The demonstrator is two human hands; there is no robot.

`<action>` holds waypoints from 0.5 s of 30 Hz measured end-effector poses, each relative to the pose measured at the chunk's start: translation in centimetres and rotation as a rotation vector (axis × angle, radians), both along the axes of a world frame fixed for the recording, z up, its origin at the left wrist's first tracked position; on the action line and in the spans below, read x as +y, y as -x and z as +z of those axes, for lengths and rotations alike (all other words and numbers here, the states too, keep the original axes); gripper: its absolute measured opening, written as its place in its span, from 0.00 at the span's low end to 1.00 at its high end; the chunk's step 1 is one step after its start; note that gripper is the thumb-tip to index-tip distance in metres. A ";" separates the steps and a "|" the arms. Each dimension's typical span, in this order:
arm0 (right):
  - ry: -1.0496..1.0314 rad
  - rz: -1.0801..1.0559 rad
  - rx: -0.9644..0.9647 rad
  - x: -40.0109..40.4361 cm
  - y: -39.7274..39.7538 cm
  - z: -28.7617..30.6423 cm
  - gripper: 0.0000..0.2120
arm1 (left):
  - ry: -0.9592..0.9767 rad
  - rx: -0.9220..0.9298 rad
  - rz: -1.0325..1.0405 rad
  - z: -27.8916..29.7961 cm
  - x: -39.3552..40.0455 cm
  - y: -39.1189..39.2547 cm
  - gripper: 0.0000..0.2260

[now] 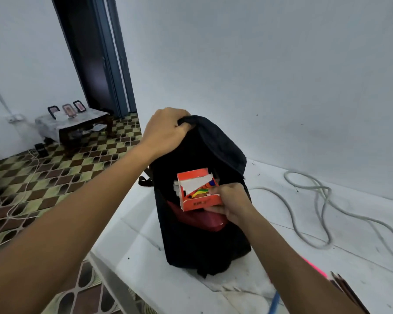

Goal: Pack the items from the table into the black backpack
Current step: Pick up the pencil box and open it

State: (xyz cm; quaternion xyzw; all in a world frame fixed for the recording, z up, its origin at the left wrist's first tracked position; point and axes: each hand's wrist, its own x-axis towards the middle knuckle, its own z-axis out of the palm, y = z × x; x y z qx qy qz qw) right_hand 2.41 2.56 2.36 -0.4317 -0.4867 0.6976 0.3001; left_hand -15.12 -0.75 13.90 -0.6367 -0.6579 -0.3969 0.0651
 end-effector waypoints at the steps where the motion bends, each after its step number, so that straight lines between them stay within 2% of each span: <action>1: -0.001 -0.010 -0.006 0.4 0.8 -0.1 0.04 | -0.003 0.003 -0.007 0.2 0.2 0.1 0.10; 5: -0.046 -0.060 -0.076 1.9 4.1 -0.6 0.02 | -0.014 0.014 -0.030 0.9 0.7 0.2 0.11; 12: -0.097 -0.039 -0.143 3.9 9.8 -1.3 0.08 | -0.020 -0.020 -0.085 1.4 1.4 0.8 0.10; 15: -0.119 -0.012 -0.202 4.2 11.0 -1.2 0.08 | -0.012 -0.030 -0.108 1.3 1.4 0.8 0.11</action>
